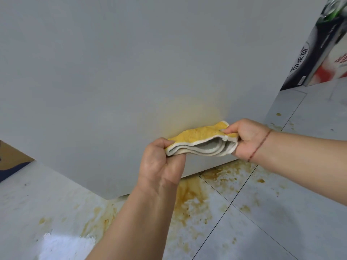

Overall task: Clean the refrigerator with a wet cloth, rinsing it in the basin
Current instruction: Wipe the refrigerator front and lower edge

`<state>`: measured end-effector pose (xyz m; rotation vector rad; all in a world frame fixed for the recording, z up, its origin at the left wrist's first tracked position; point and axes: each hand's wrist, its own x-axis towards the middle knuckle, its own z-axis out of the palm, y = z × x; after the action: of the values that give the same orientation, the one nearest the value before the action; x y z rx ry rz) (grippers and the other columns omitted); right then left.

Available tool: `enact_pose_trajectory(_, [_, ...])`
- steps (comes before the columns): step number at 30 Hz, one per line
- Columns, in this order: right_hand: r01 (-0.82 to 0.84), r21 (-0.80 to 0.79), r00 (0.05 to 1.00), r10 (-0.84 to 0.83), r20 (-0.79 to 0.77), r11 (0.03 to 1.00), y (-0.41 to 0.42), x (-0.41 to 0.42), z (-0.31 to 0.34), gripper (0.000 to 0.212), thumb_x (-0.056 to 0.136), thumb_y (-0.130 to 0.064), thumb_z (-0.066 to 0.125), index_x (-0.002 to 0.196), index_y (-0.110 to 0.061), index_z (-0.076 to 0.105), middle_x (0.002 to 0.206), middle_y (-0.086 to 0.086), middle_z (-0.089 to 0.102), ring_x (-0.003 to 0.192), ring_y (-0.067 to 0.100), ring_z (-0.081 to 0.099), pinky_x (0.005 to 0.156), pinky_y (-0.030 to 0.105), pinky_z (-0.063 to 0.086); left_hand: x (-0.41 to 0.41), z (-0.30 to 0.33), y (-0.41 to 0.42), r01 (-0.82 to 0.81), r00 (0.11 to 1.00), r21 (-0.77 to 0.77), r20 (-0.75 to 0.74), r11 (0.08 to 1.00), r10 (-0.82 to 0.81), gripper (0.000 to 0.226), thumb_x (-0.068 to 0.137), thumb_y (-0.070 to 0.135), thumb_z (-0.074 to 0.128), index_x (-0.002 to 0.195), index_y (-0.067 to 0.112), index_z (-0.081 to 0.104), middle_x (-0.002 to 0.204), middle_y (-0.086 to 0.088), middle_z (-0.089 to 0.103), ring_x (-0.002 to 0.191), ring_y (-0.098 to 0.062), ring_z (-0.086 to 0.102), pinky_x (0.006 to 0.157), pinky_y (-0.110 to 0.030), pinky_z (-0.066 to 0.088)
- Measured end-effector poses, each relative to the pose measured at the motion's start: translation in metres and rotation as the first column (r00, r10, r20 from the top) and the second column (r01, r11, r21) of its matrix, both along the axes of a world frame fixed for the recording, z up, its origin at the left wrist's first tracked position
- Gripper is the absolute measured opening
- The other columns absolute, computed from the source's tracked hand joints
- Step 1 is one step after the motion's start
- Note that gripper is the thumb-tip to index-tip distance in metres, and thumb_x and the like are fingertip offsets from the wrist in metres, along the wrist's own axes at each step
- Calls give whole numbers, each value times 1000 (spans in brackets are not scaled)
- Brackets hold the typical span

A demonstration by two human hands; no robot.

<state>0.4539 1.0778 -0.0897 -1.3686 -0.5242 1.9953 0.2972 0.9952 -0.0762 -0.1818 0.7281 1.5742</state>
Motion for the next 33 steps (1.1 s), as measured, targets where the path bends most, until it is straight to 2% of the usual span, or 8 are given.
enact_pose_trajectory(3, [-62, 97, 995, 69, -66, 993, -18, 23, 23, 27, 93, 6, 30, 95, -4, 55, 79, 16, 64, 45, 23, 64, 32, 19, 42, 15, 5, -15, 93, 993, 91, -85, 991, -86, 37, 70, -8, 31, 46, -1, 58, 58, -16, 58, 51, -24, 63, 62, -33, 57])
enact_pose_trajectory(7, [-152, 152, 968, 179, -177, 977, -39, 44, 16, 33, 90, 5, 36, 109, -6, 61, 94, 19, 70, 66, 29, 71, 41, 33, 52, 25, -17, -35, 271, 962, 47, -39, 961, -269, 44, 72, -1, 35, 105, -14, 60, 106, -26, 68, 94, -39, 68, 81, -45, 55])
enact_pose_trajectory(15, [-145, 123, 986, 154, -67, 982, -60, 63, -55, 29, 94, -8, 47, 119, -12, 62, 107, 12, 69, 92, 25, 66, 81, 41, 53, 20, -66, -51, 365, 861, -297, -252, 882, -441, 27, 98, 9, 45, 119, 1, 58, 106, -17, 72, 93, -31, 71, 73, -47, 58])
enact_pose_trajectory(21, [-115, -3, 964, 111, -242, 993, -67, 69, -78, 34, 83, -3, 56, 115, -11, 64, 108, 16, 66, 89, 31, 65, 57, 40, 58, 12, -81, -62, 408, 899, -230, -66, 883, -433, 37, 84, -9, 44, 112, 4, 64, 113, -23, 68, 94, -37, 68, 74, -46, 56])
enact_pose_trajectory(24, [-152, 27, 921, 152, -358, 988, -67, 78, -86, 39, 42, -13, 83, 75, 2, 69, 101, 22, 68, 87, 32, 69, 68, 43, 58, 6, -89, -67, 425, 905, -145, 42, 894, -423, 34, 76, -6, 38, 93, -5, 68, 100, -28, 68, 85, -38, 67, 72, -49, 56])
enact_pose_trajectory(27, [-235, 127, 927, 261, -268, 964, -68, 82, -88, 45, 42, -32, 86, 54, 4, 62, 110, 22, 66, 97, 32, 66, 75, 40, 57, 4, -93, -71, 457, 889, -193, 74, 868, -452, 31, 83, 22, 44, 70, -2, 60, 74, -19, 61, 63, -33, 63, 57, -40, 57])
enact_pose_trajectory(30, [-324, 219, 937, 344, -58, 920, -71, 81, -93, 67, 33, -29, 97, 84, -3, 62, 109, 15, 65, 93, 27, 65, 73, 36, 55, 10, -96, -69, 519, 830, -272, -65, 811, -553, 23, 68, 12, 73, 79, 5, 54, 82, -16, 54, 69, -31, 59, 55, -38, 54])
enact_pose_trajectory(33, [-325, 103, 937, 335, -99, 940, -71, 81, -105, 96, 25, -15, 98, 112, 2, 61, 113, 21, 66, 97, 31, 68, 78, 37, 58, 15, -102, -64, 460, 867, -259, -76, 850, -492, 40, 56, -18, 56, 80, 12, 46, 76, -15, 56, 62, -31, 63, 45, -36, 53])
